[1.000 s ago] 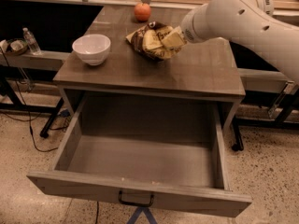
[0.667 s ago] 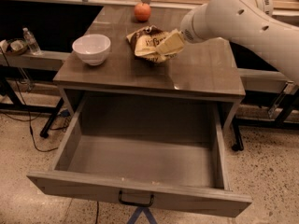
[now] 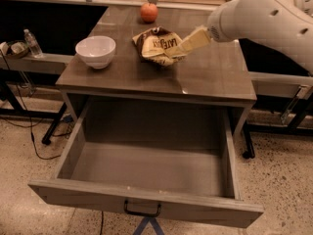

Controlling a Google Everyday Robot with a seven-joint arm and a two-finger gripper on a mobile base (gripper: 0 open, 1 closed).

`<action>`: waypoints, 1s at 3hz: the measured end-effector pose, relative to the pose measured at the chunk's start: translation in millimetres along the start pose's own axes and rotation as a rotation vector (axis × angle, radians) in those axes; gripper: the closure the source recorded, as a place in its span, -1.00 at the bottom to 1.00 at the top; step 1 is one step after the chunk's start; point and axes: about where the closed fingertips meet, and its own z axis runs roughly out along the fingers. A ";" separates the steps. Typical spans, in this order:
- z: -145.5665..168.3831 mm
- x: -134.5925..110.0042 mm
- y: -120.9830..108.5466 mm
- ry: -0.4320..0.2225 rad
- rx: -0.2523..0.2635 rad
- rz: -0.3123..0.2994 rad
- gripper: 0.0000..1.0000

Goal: Pick brown chip bag from top drawer and place on counter

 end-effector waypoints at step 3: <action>-85.2 -23.2 -107.7 -0.107 0.229 0.055 -1.00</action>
Offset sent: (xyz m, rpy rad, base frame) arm -0.0277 -0.1534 0.2014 0.0787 -0.4018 -0.1945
